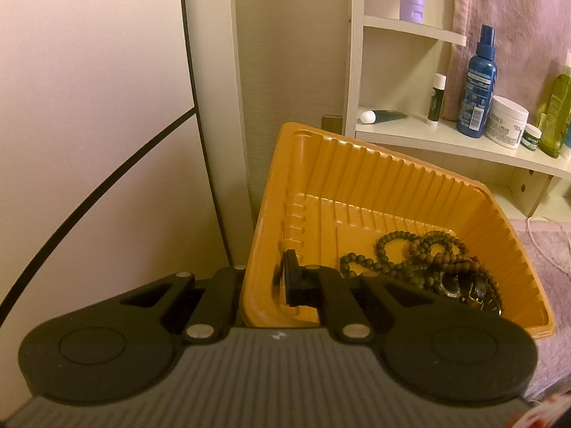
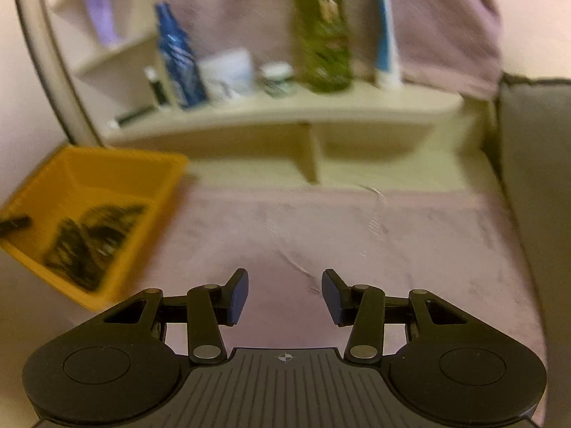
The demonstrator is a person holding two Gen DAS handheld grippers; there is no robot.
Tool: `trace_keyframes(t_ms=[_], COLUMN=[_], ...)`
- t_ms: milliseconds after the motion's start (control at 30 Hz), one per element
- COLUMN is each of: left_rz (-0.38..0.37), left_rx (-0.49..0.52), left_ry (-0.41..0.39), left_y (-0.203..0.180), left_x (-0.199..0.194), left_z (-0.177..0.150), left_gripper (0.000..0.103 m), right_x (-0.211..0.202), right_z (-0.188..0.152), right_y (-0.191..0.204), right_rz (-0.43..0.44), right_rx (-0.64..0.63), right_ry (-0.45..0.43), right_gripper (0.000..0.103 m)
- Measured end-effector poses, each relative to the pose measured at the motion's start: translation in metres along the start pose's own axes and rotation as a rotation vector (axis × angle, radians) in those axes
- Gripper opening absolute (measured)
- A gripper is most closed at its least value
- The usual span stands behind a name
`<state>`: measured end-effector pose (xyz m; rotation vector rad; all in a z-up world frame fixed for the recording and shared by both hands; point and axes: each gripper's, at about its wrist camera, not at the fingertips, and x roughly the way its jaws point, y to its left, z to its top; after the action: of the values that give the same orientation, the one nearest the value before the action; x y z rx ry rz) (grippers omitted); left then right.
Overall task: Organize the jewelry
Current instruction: 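Grasp the white pearl necklace on the towel with the right tool, then lift the pearl necklace and lower it into the orange tray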
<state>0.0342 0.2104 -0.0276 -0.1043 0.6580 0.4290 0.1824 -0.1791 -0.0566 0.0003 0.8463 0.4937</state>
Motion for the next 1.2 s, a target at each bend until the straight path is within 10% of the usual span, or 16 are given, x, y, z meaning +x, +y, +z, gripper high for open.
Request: trace_keyframes(t_ms=[433,667,1200], left_rz=[0.009,0.01,0.005], left_rx=[0.01,0.007,0.008], left_ry=[0.002,0.003,0.0], left_y=[-0.002,-0.001,0.0], left_x=[-0.001,-0.001,0.0], left_z=[0.001,0.0,0.0], left_gripper=[0.007,0.007,0.007], right_x=[0.037,0.038,-0.049], right_z=[-0.013,-0.018,0.035], right_y=[-0.01,0.0,0.0], right_rz=[-0.08,-0.07,-0.015], right_rx=[-0.141,-0.186,-0.081], right_ry=[0.012,0.014,-0.201], right_gripper=[0.045,0.002,0.002])
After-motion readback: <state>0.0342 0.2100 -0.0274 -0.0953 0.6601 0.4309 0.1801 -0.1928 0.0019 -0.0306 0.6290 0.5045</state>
